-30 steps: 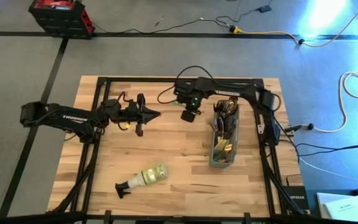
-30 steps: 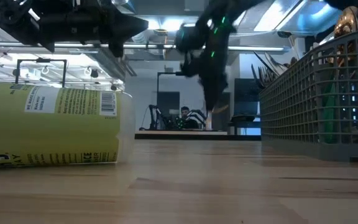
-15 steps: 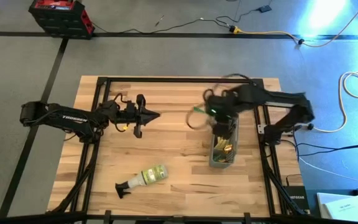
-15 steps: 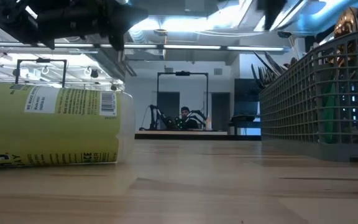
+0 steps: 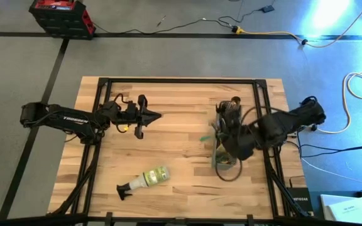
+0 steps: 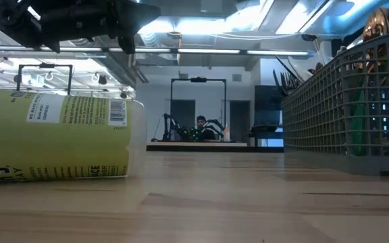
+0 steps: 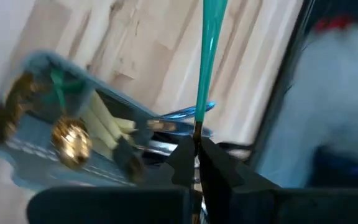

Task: Sort silverware
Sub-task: Put the spoon into the silverware basket, then move the spray bottle to the top right of the table

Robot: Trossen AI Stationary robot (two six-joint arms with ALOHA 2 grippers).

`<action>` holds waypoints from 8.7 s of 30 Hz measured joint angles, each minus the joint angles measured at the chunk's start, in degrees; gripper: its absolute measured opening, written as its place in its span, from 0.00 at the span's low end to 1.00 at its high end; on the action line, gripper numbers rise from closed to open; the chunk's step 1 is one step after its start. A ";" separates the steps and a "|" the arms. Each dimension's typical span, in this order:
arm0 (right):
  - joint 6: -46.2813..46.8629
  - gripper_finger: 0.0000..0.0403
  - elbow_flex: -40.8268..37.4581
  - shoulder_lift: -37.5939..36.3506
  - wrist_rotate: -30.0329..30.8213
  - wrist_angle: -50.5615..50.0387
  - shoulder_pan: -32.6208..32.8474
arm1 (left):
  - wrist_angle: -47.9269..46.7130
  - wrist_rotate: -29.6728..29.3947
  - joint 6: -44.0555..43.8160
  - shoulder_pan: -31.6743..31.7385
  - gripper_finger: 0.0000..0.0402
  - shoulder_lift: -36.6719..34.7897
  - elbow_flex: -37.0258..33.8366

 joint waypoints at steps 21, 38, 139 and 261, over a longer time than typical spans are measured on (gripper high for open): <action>-45.31 0.00 -8.39 3.85 33.38 -0.09 12.38 | 0.11 -0.58 -0.52 0.02 0.00 0.00 0.00; -41.52 0.00 -25.09 3.11 35.54 -0.12 22.65 | 2.47 -1.48 -6.02 0.02 0.00 -0.02 0.00; 110.33 0.31 -8.17 12.24 -7.65 1.29 -0.96 | 0.83 -13.85 9.10 -14.07 0.00 24.94 6.21; 123.66 0.31 -31.42 14.81 55.75 -0.11 29.08 | 2.45 -8.86 15.17 -13.39 0.00 29.11 6.23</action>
